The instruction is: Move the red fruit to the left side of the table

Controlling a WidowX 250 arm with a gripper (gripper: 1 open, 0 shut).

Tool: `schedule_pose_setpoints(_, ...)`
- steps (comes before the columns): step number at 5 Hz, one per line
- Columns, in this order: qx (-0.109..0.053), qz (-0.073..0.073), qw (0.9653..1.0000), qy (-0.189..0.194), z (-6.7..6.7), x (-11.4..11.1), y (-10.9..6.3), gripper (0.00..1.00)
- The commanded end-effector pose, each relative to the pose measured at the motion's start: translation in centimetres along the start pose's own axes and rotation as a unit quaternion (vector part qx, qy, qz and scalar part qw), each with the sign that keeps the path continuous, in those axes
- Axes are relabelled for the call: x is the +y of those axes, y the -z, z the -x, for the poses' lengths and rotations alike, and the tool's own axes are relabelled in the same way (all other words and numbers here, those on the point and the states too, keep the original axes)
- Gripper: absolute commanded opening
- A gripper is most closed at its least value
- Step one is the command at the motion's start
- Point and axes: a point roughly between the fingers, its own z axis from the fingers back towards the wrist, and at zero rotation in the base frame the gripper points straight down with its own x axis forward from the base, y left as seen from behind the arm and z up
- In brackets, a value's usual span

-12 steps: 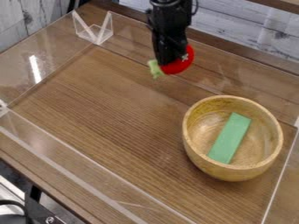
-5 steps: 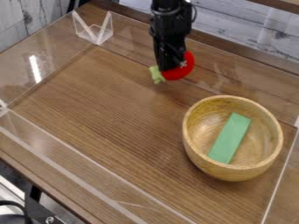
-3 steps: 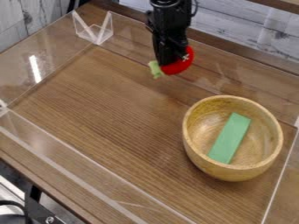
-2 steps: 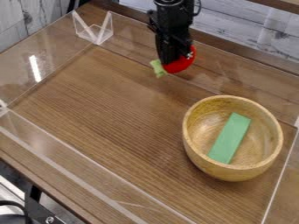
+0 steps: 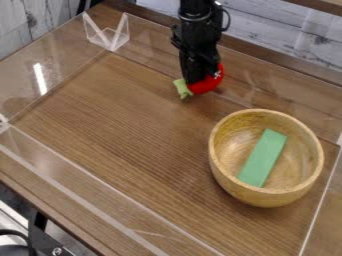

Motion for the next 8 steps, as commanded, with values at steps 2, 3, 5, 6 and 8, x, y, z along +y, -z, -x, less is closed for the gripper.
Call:
schedule_pose_setpoints(2,-0.037,-0.056,0.9935,-0.092,3.4,4.5,-6.5,0.0)
schedule_pose_setpoints(3,-0.022,-0.068,0.9877,-0.139,6.7,8.3,-7.0,0.0)
schedule_pose_setpoints(5,-0.003,-0.077,0.9806,-0.18,12.5,12.5,-6.2,0.0)
schedule_pose_setpoints(6,0.004,-0.076,0.9769,-0.2,12.4,12.5,-4.4,0.0)
schedule_pose_setpoints(8,0.012,-0.076,0.97,-0.231,11.4,13.2,-1.4,0.0)
